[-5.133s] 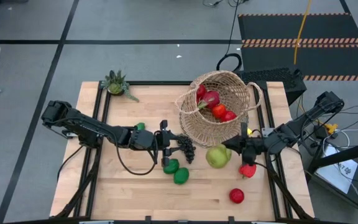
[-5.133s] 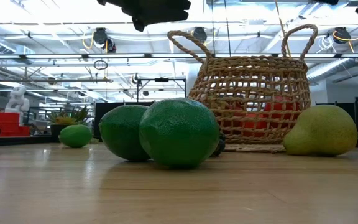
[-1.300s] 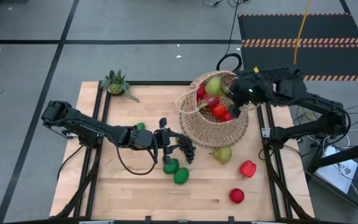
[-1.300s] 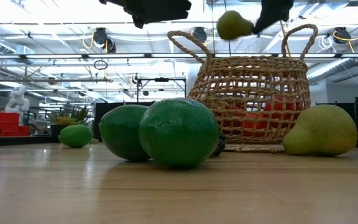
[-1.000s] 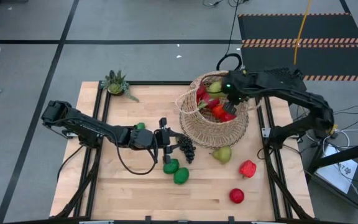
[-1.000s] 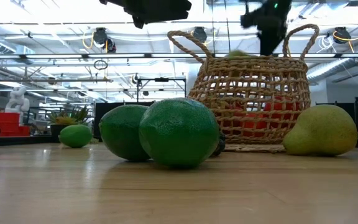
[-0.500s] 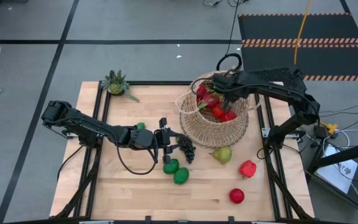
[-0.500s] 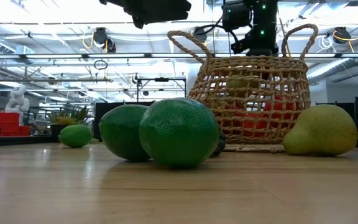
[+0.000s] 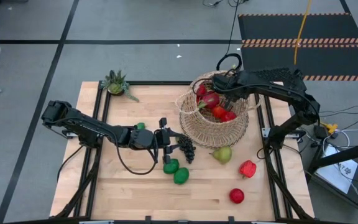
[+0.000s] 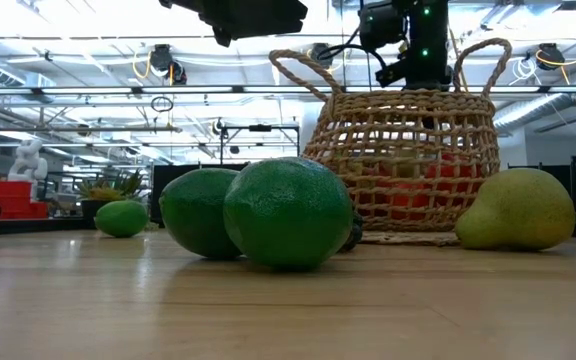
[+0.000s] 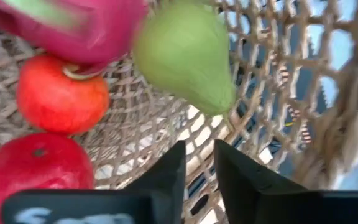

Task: Build produce basket
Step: Put the green pear into the brown basket

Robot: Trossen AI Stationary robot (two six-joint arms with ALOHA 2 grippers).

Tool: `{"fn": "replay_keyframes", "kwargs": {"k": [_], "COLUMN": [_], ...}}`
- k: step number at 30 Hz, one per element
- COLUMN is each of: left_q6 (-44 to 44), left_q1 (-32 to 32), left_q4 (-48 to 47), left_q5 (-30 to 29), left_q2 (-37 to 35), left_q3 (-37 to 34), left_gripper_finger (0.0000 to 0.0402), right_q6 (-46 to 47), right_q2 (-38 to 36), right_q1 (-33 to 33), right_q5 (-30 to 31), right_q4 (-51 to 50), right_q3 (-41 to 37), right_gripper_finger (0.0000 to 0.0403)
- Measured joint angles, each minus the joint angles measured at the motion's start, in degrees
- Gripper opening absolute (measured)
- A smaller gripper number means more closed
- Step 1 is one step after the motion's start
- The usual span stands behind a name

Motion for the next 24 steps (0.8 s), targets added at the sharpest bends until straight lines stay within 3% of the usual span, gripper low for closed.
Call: {"fn": "replay_keyframes", "kwargs": {"k": [5,10,24], "left_q6": [-0.06,-0.03,0.03], "left_q1": [0.0,0.0,0.04], "left_q4": [0.0,-0.02,-0.45], "left_q5": [0.0,0.01,-0.44], "left_q2": [0.0,0.0,0.0], "left_q3": [0.0,0.0,0.0], "left_gripper_finger": [0.0157,0.0157,0.0157], "right_q6": [0.0,0.0,9.0], "right_q2": [-0.43,-3.29,-18.65], "right_q1": [0.27,5.09,26.5], "right_q5": [0.07,-0.2,-3.21], "right_q4": [0.63,1.39,5.18], "right_q3": [-0.02,-0.04,-0.04], "right_gripper_finger": [0.0135,0.0166,0.0172]}}
